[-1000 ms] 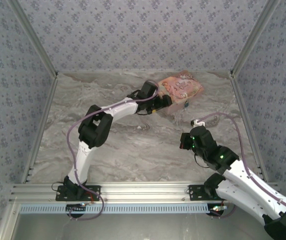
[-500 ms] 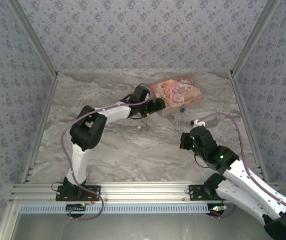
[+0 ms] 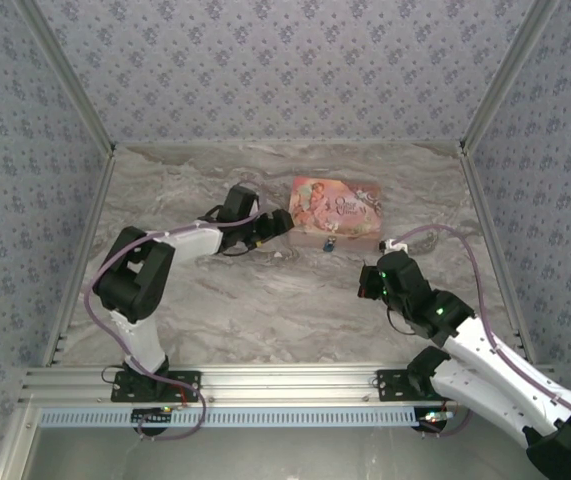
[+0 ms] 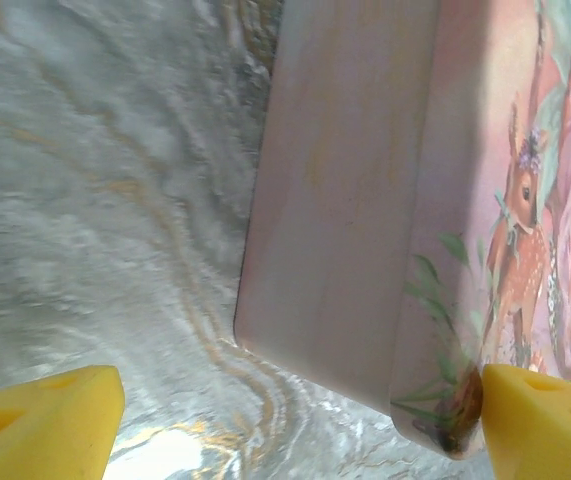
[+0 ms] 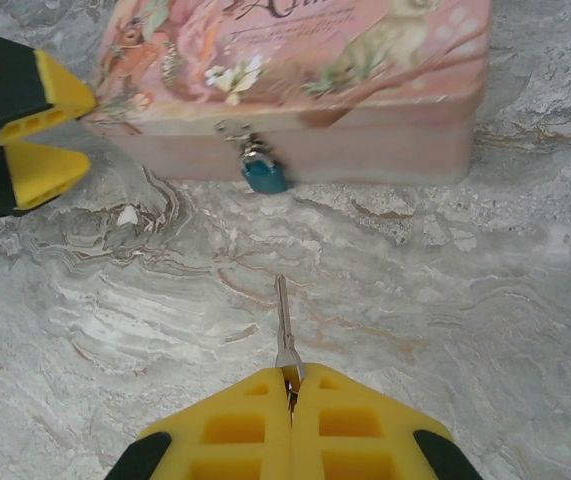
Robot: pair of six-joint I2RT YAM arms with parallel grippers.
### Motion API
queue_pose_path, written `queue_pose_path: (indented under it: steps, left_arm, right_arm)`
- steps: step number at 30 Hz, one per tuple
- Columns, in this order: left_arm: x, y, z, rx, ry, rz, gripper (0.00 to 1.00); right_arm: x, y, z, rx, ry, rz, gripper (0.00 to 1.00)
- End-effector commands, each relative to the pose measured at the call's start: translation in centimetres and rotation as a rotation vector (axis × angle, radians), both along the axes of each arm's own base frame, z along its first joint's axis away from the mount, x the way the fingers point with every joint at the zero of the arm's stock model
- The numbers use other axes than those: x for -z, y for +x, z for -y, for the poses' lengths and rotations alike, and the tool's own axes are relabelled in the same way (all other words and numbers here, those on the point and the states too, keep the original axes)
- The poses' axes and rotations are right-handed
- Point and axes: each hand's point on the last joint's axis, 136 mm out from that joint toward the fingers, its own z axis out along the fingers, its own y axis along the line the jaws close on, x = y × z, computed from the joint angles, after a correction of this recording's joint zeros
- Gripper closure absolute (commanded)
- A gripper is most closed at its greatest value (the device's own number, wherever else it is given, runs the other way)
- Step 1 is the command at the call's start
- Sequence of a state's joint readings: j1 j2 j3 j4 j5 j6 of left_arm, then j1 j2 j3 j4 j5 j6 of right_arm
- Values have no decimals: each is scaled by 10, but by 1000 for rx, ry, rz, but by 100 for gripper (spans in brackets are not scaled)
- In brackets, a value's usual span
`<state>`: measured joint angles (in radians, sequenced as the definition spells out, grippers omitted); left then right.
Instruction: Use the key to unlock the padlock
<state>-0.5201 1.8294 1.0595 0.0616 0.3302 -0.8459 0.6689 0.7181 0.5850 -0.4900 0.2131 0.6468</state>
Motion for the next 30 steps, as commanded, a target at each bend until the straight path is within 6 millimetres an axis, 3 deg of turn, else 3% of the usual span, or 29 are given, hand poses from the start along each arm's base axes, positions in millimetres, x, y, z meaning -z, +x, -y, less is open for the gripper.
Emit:
queue_pose_path:
  steps: [1, 7, 12, 16, 23, 27, 30]
  left_arm:
    - [64, -31, -60, -69, 208, -184, 11]
    - [52, -8, -80, -115, 200, -142, 10]
    - [21, 8, -71, -95, 141, -32, 9]
    - [-8, 10, -69, -89, 87, 103, 8]
    - [-63, -13, -77, -35, 41, 374, 7]
    - [-76, -32, -83, 12, 63, 490, 7]
    - [-84, -49, -76, 71, 32, 592, 6]
  right_arm:
    - [-3, 3, -1, 6, 11, 6, 100]
    - [-2, 3, -4, -2, 16, 4, 100]
    - [-1, 3, -6, -18, 19, 7, 100]
    - [-8, 5, -21, -84, 58, 55, 100]
    - [-17, 12, -54, -204, 142, 108, 100]
    - [-18, 23, -72, -278, 209, 94, 100]
    - [-19, 41, -74, -289, 295, 84, 100]
